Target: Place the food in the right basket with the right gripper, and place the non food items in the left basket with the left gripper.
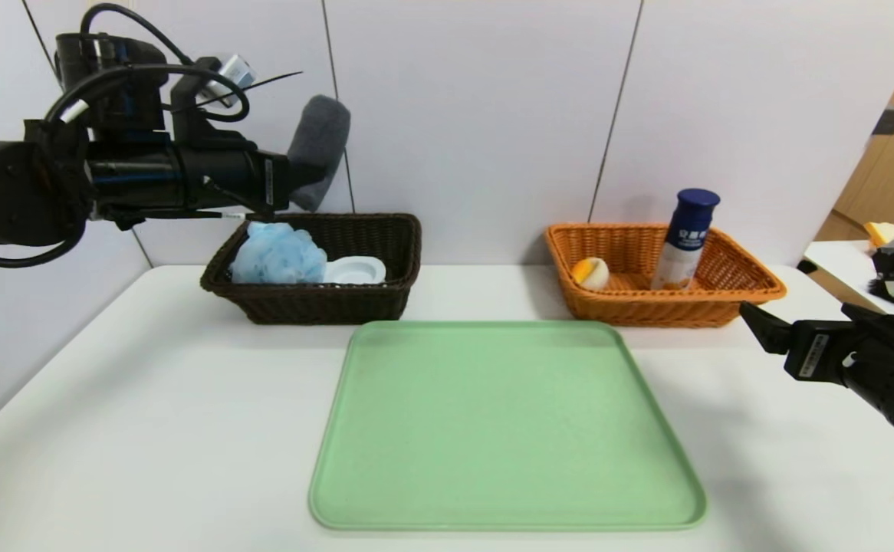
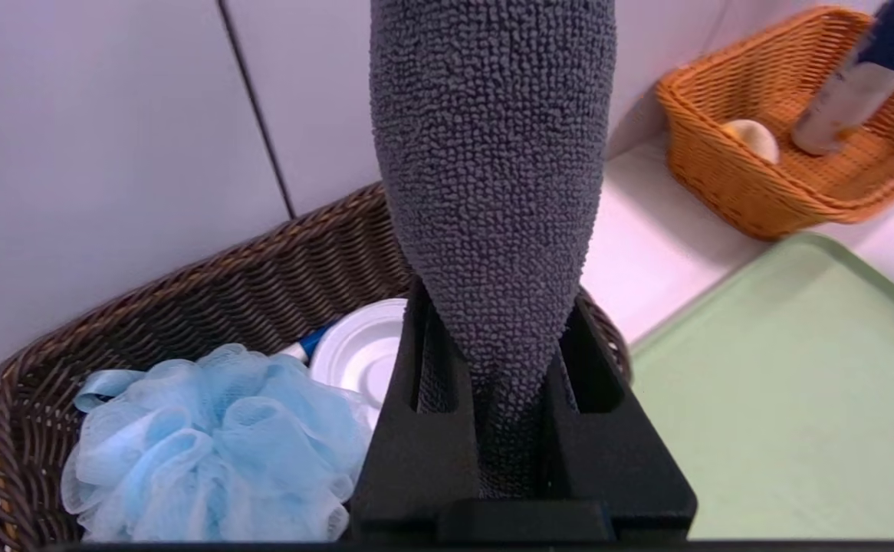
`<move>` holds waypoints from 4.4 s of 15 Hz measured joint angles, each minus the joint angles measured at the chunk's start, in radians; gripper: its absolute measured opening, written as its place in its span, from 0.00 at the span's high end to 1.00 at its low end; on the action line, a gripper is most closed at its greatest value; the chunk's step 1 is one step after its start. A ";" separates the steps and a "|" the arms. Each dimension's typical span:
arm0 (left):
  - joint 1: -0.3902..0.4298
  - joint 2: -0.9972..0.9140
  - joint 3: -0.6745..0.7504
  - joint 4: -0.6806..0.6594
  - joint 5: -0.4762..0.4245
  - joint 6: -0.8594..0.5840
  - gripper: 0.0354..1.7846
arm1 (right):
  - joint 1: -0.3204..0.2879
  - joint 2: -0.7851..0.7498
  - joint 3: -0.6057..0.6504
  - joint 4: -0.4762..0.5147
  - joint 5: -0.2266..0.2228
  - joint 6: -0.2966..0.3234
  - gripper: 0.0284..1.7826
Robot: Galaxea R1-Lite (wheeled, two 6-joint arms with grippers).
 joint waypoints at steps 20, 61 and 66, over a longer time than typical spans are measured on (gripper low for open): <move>-0.032 0.300 0.016 -0.148 0.189 0.084 0.71 | 0.002 0.004 -0.008 0.000 0.007 0.002 0.05; 0.173 -1.257 1.286 -0.257 0.293 0.087 0.06 | -0.110 -1.114 0.134 0.764 0.141 -0.135 0.05; 0.214 -1.409 1.371 -0.224 0.279 0.022 0.06 | -0.113 -1.196 0.139 0.810 0.151 -0.136 0.05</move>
